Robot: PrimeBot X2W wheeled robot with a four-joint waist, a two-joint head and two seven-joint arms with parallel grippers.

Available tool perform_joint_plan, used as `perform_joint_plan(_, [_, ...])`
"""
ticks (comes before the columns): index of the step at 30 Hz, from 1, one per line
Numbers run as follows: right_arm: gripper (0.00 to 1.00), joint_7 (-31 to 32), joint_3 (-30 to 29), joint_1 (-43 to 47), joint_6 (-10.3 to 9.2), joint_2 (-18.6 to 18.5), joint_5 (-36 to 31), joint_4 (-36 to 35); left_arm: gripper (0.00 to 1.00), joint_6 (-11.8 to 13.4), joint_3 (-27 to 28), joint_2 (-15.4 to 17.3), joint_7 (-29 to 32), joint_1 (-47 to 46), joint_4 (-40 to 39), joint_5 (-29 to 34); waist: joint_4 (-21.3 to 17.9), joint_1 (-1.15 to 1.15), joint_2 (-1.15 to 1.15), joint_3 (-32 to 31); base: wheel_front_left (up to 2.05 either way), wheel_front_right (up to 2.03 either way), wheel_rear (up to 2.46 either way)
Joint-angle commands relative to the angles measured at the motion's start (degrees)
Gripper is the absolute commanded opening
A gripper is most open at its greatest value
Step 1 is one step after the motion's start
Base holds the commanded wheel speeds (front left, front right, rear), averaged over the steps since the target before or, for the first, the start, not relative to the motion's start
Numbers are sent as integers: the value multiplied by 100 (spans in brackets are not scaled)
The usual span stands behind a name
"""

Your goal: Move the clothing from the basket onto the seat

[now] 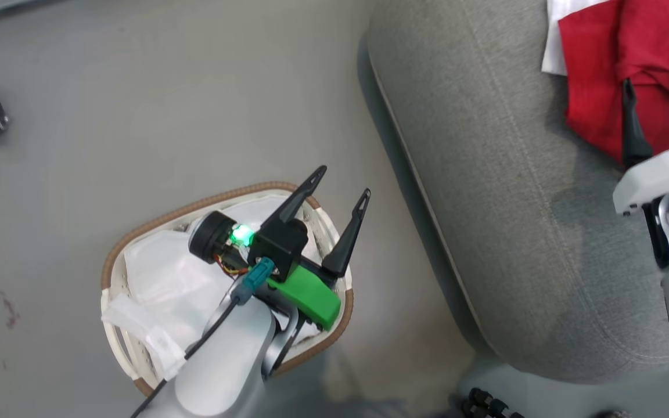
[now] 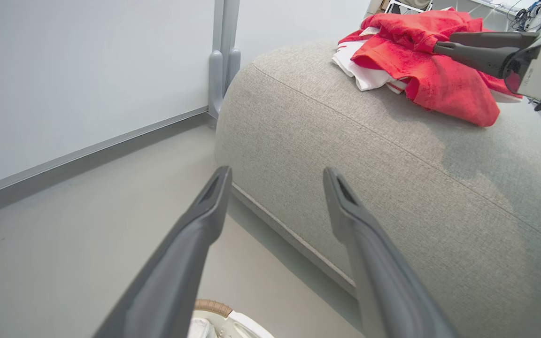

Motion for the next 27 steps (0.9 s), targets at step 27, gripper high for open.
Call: perform_joint_plan(27, [100, 0, -23, 2045, -8, 986, 397, -1374, 100, 313, 1112, -17, 5, 1604, -197, -183, 1084, -1, 0, -2205, 0, 0, 0])
